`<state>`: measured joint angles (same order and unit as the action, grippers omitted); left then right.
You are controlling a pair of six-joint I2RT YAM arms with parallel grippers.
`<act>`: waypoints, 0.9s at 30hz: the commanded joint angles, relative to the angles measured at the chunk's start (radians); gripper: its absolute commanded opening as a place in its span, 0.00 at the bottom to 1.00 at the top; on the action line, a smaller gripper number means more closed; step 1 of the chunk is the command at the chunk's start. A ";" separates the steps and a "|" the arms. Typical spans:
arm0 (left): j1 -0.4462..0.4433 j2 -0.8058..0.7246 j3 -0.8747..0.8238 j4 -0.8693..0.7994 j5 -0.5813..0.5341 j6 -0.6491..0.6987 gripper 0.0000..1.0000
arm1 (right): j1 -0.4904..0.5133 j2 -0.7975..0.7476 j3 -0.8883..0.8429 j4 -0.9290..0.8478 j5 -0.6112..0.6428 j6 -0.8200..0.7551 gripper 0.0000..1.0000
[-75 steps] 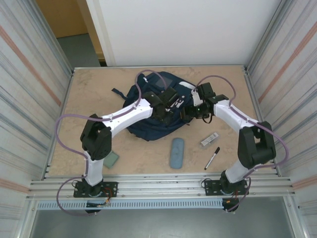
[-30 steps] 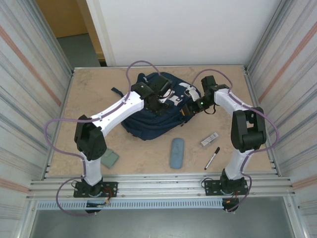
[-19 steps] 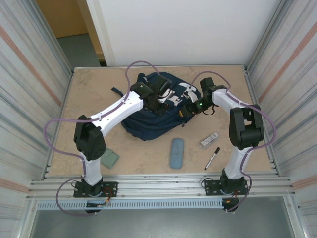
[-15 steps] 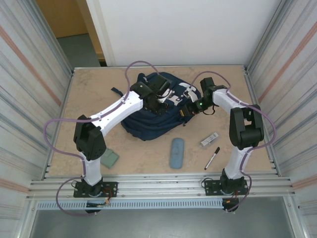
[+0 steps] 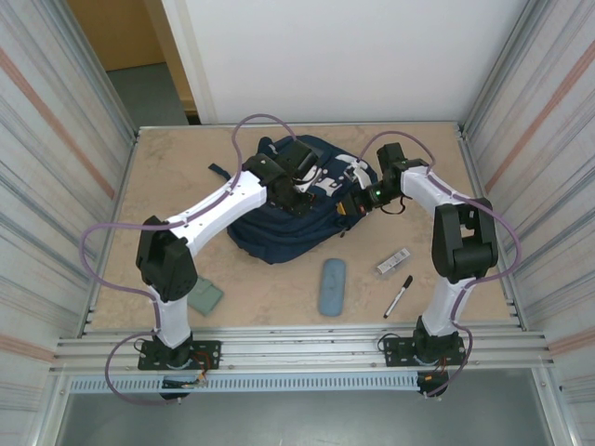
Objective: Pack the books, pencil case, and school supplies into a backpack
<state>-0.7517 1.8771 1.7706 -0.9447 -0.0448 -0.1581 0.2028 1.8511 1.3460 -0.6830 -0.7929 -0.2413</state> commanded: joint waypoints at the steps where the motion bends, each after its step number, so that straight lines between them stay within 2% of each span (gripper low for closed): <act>1: 0.006 -0.064 0.001 0.010 0.006 -0.025 0.00 | 0.026 -0.065 -0.014 0.027 -0.037 0.058 0.01; 10: 0.008 -0.061 -0.014 0.036 -0.004 -0.072 0.00 | 0.139 -0.161 -0.094 0.011 0.079 0.125 0.01; 17: 0.015 -0.064 -0.051 0.104 0.028 -0.116 0.00 | 0.312 -0.130 -0.083 0.026 0.084 0.227 0.03; 20: 0.018 -0.057 -0.056 0.124 0.055 -0.123 0.00 | 0.355 -0.116 -0.070 0.031 0.074 0.293 0.04; 23: 0.020 -0.048 -0.063 0.149 0.072 -0.129 0.00 | 0.380 -0.109 -0.101 0.106 -0.005 0.382 0.06; 27: 0.022 -0.043 -0.091 0.188 0.094 -0.137 0.00 | 0.385 -0.116 -0.179 0.254 -0.012 0.517 0.11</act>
<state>-0.7322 1.8629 1.6958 -0.8810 0.0116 -0.2668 0.5522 1.7336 1.2125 -0.5411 -0.7280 0.1551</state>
